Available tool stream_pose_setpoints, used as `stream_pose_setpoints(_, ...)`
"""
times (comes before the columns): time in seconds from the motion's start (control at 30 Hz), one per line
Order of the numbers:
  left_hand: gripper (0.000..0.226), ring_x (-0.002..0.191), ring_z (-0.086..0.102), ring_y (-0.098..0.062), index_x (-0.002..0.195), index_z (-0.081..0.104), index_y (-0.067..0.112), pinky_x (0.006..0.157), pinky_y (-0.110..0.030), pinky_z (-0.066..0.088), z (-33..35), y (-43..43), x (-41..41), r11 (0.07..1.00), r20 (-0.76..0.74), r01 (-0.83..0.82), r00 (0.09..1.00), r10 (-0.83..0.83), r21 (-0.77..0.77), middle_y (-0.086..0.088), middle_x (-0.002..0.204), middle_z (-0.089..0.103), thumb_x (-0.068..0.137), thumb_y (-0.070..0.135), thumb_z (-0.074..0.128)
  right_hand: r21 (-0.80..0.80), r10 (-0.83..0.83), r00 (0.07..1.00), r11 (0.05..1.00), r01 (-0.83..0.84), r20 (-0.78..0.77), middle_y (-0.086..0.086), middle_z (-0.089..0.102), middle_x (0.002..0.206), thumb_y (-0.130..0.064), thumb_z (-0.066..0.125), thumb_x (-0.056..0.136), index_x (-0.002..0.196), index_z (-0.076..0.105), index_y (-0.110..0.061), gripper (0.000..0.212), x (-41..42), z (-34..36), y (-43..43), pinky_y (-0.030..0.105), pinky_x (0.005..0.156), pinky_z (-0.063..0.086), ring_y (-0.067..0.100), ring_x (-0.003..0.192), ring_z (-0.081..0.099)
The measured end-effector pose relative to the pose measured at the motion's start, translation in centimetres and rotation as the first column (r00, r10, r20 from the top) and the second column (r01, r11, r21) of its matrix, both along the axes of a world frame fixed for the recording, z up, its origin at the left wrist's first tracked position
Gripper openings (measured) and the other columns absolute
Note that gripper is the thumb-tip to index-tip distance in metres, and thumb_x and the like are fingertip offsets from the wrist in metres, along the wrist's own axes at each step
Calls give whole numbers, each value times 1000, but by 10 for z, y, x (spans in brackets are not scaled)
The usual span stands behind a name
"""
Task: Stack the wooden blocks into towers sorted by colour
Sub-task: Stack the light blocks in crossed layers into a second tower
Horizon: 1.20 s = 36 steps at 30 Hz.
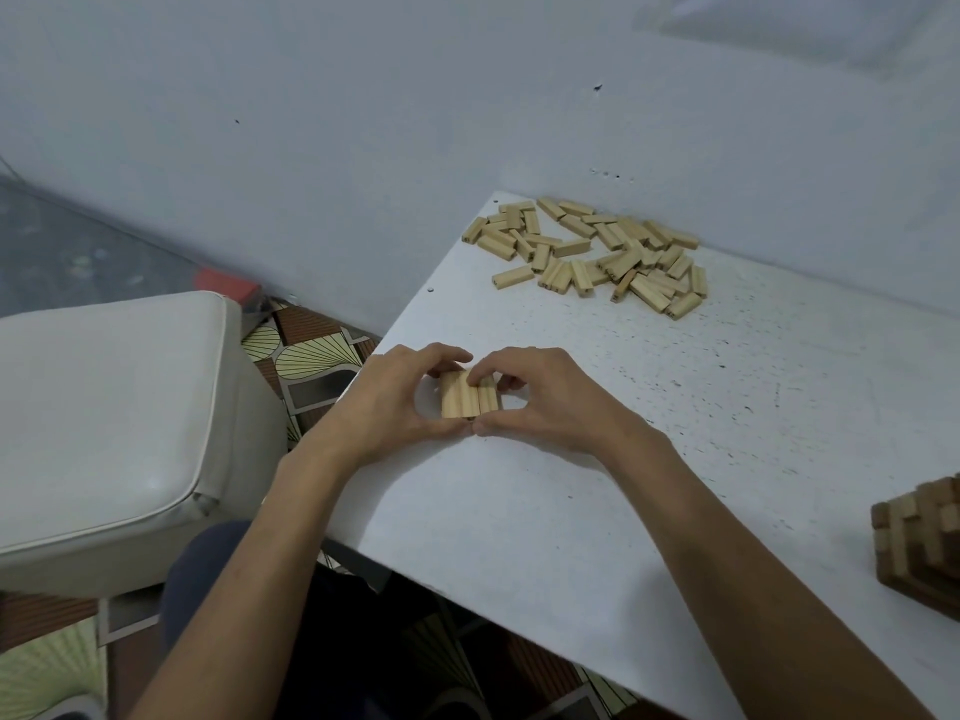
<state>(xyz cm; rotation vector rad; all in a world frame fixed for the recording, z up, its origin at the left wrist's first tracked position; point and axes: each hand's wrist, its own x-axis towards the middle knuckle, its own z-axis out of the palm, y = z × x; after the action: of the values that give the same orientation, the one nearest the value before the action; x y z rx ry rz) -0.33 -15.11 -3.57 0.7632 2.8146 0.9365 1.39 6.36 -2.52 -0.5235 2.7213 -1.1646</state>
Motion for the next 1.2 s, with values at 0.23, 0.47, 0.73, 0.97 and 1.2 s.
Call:
stream_pose_setpoints(0.23,82,121,47,-7,138,41,45,104,-42,38,9,4,-7,1000,-19,20,1000,-20,-16,19,131,54,65,79,59,139,-20,992,990,37,-123,-12,53,133,-49,77,78,126,59,-32,54,0,13,20,7,80,34,-1,98,46)
stream_pose_setpoints(0.47,36,111,56,-9,125,61,27,94,-33,45,23,51,-49,997,-127,-27,991,36,67,8,123,62,94,44,59,199,-282,926,921,335,-252,4,57,133,-28,58,96,133,57,-18,38,-33,7,55,30,91,43,24,113,55)
stream_pose_setpoints(0.73,34,125,48,-29,131,58,16,95,-40,43,7,89,-113,971,-200,-74,979,28,-227,-3,143,50,97,16,49,457,-226,809,729,509,-542,4,50,145,-13,54,91,130,60,-17,40,-86,-6,62,46,87,40,35,105,46)
stream_pose_setpoints(0.97,37,114,54,-33,125,65,11,94,-46,45,1,96,-121,977,-165,-60,986,26,-205,-11,127,59,91,3,51,538,-164,814,675,505,-558,-13,70,98,-2,60,85,94,73,-22,25,-106,-18,65,56,112,18,34,113,45)
stream_pose_setpoints(1.2,30,105,58,-23,112,71,10,90,-35,46,9,102,-108,997,-82,-25,996,18,-77,-9,113,62,85,23,69,399,-95,812,834,381,-577,-8,74,100,-7,64,90,99,78,-17,20,-92,-17,64,39,86,39,27,94,44)
